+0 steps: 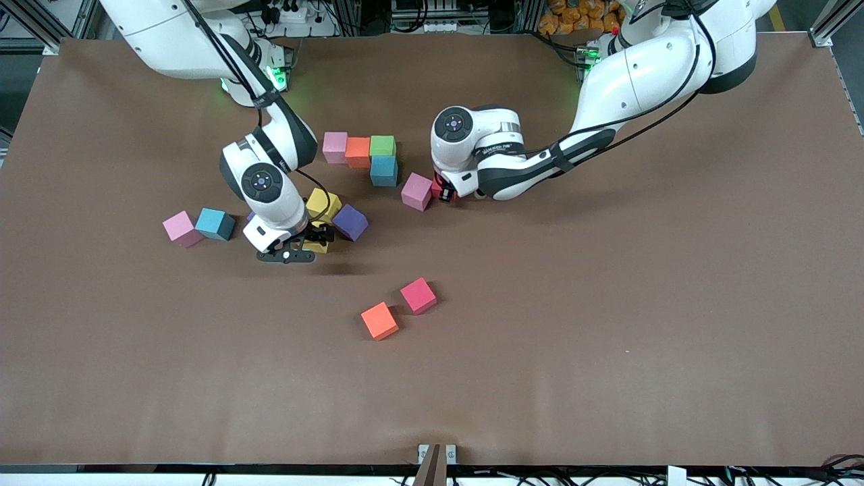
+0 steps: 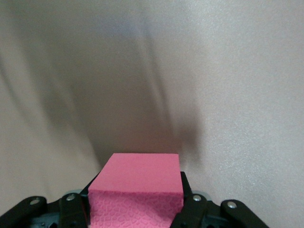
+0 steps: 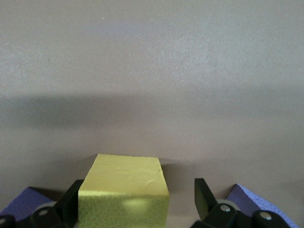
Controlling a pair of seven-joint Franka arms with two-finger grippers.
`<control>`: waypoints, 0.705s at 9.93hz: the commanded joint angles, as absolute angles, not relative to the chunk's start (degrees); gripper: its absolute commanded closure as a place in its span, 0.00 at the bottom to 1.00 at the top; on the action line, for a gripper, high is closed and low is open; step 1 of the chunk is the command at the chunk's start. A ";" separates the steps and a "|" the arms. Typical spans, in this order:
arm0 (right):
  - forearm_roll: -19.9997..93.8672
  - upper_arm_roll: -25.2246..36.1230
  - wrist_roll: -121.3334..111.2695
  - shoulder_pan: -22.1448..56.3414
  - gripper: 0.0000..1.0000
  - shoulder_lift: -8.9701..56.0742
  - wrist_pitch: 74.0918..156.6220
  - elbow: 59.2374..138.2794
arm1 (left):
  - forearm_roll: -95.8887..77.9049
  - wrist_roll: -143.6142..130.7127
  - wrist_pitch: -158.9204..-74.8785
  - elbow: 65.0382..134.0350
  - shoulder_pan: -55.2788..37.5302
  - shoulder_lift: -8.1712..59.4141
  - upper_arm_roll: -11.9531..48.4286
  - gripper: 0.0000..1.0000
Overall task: Form number 2 with 11 blocks
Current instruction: 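Grasp the yellow cube with the right gripper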
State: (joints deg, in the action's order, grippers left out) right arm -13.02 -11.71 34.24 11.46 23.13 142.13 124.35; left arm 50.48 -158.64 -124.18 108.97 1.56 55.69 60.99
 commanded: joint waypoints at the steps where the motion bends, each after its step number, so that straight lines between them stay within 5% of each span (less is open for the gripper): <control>1: -10.90 -12.39 34.72 10.99 0.00 23.29 141.86 124.89 | 54.05 -167.87 -124.54 109.16 1.14 55.81 61.17 0.82; 3: -8.54 -12.65 34.72 11.16 0.00 23.03 142.03 125.24 | 53.79 -164.04 -124.37 109.07 2.36 55.11 61.35 0.88; 4: -6.96 -12.83 34.72 11.16 0.68 22.77 142.64 125.68 | 53.18 -161.83 -124.37 109.07 3.07 54.59 61.52 0.89; 5: -5.03 -12.83 34.54 11.25 1.00 22.68 142.82 125.68 | 53.17 -160.85 -124.37 108.99 3.95 54.23 62.39 0.89; 7: -4.84 -12.83 34.63 11.16 1.00 21.54 142.74 125.25 | 53.09 -157.09 -124.02 108.90 6.93 53.97 64.76 0.91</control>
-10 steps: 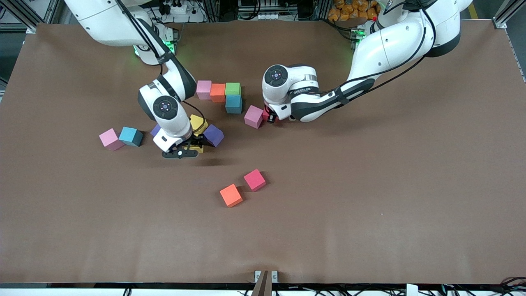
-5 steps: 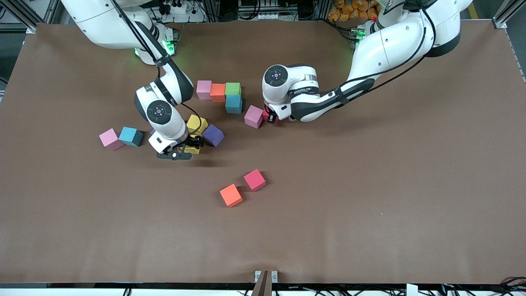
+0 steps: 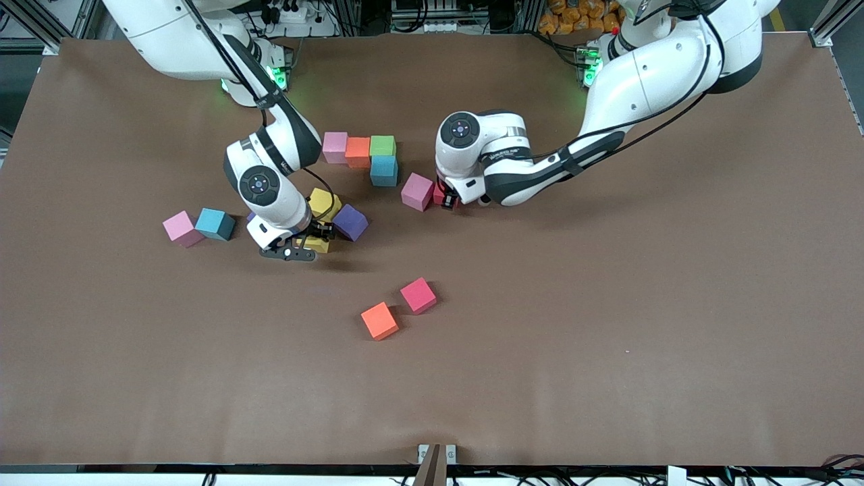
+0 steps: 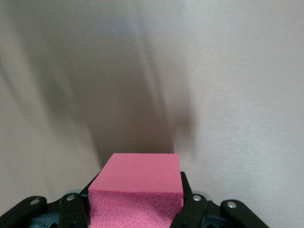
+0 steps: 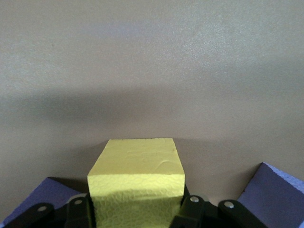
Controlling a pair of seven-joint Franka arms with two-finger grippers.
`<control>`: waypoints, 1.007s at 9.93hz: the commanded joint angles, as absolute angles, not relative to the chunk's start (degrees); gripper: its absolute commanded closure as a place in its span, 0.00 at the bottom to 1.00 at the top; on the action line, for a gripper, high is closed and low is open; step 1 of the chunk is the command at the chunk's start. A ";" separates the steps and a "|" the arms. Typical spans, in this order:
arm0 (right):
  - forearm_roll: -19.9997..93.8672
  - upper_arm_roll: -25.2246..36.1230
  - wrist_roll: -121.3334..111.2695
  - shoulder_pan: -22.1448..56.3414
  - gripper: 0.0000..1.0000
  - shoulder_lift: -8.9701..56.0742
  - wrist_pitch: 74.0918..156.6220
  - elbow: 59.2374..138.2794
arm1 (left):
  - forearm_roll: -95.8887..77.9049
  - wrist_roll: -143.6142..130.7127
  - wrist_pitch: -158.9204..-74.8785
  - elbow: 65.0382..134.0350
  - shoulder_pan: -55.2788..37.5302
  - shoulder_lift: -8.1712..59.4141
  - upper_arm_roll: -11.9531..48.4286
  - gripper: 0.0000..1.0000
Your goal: Form number 2 with 11 blocks
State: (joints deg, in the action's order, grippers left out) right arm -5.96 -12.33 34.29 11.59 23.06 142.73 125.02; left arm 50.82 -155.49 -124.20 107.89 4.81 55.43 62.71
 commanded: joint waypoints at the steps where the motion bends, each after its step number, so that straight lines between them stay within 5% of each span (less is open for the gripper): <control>1: -4.83 -12.75 34.72 10.99 1.00 20.84 142.73 124.90 | 52.91 -152.71 -123.58 108.90 7.64 53.88 65.82 0.93; 10: -3.69 -12.22 37.59 1.95 1.00 20.23 139.05 118.29 | 47.99 -107.90 -123.57 100.81 2.39 54.67 66.02 0.94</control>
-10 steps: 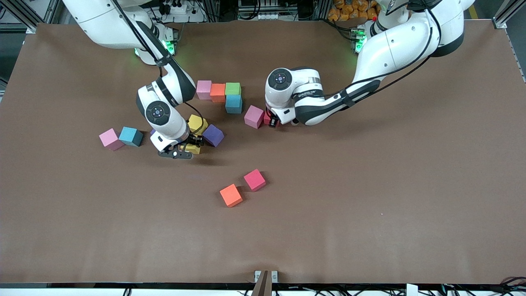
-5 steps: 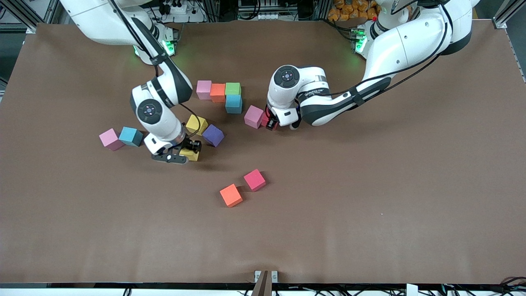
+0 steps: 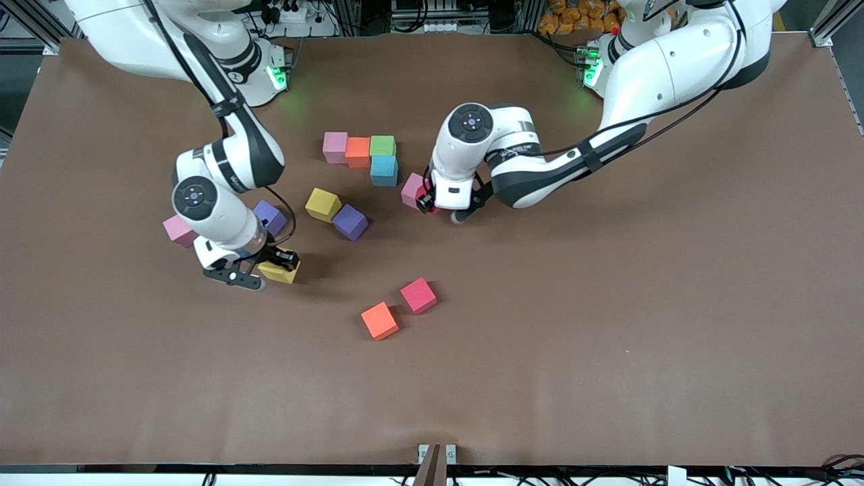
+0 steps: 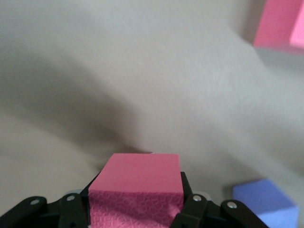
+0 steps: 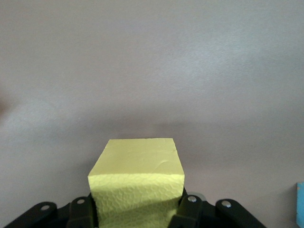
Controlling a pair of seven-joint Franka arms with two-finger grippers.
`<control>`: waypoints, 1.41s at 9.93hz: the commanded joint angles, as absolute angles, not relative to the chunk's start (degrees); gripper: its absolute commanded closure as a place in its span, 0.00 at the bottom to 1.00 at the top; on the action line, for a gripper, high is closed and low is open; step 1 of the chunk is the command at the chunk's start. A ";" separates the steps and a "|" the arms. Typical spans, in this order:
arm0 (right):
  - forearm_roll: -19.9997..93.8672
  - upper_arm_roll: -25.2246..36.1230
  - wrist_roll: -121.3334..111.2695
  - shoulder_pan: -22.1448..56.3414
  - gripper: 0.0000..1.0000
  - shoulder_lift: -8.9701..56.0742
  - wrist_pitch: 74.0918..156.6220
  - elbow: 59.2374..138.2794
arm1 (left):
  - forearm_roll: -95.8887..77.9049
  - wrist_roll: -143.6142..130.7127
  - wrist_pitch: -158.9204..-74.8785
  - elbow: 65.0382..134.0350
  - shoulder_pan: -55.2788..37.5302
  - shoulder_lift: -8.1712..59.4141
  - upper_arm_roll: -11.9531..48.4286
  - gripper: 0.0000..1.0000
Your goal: Form number 2 with 11 blocks
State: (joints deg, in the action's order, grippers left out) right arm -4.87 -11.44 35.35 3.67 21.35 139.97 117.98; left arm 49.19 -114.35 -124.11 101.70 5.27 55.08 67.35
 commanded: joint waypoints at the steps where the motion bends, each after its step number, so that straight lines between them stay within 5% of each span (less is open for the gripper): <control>1: -3.69 -12.22 41.62 1.59 1.00 18.74 137.48 118.30 | 47.99 -100.88 -123.57 100.46 0.98 54.67 65.14 0.95; 14: -3.52 -12.22 53.61 -11.16 1.00 18.72 131.05 111.10 | 31.83 -60.67 -113.65 77.36 -15.01 55.63 54.24 1.00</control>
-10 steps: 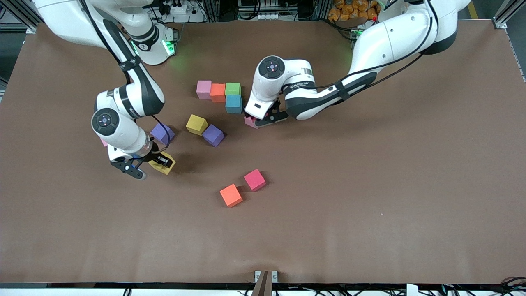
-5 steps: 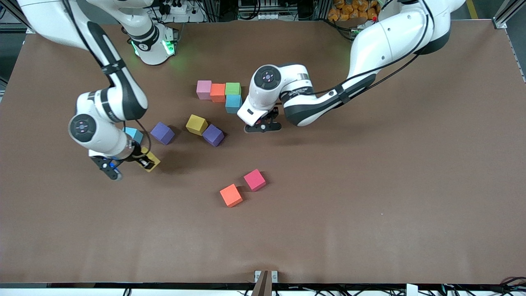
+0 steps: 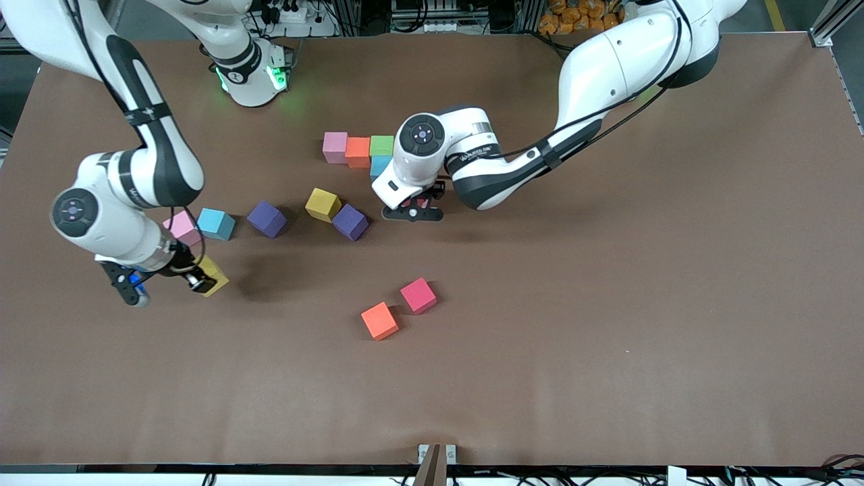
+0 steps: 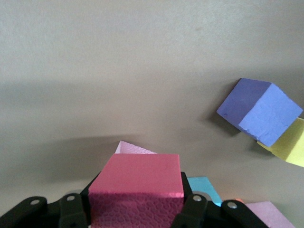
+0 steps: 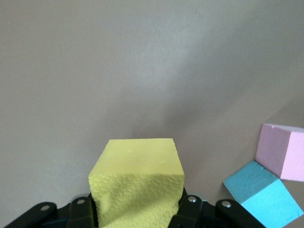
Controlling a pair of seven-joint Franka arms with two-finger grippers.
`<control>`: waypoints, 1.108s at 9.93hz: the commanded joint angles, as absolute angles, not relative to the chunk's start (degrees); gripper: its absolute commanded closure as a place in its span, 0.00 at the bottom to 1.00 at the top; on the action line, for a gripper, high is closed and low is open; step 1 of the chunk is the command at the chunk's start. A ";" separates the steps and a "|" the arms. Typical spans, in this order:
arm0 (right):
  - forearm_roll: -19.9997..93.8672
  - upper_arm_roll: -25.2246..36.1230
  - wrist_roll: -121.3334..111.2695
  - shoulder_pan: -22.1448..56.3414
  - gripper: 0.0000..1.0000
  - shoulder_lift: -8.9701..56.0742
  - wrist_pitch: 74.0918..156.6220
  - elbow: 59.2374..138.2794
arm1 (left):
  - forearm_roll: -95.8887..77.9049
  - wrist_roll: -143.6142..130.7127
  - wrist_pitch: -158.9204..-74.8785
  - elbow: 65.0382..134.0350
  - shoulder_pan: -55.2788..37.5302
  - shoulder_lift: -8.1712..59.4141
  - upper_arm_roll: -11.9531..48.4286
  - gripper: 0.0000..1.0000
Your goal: Form number 2 with 11 blocks
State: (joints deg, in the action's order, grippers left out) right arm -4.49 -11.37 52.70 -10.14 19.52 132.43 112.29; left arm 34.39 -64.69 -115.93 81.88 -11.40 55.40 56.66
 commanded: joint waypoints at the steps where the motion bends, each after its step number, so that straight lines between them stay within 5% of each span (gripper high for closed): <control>1: -3.52 -12.30 53.35 -11.95 1.00 18.72 130.61 110.92 | 31.73 -59.34 -113.56 76.56 -17.12 55.55 52.31 1.00; 11: -3.43 -12.83 56.60 -11.43 1.00 19.51 131.04 109.60 | 28.74 -54.41 -114.70 67.32 -31.54 57.39 38.94 1.00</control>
State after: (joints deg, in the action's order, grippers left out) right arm -4.46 -11.82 55.94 -11.06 19.50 130.71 110.07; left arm 30.14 -55.06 -114.75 69.75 -29.22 56.50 40.64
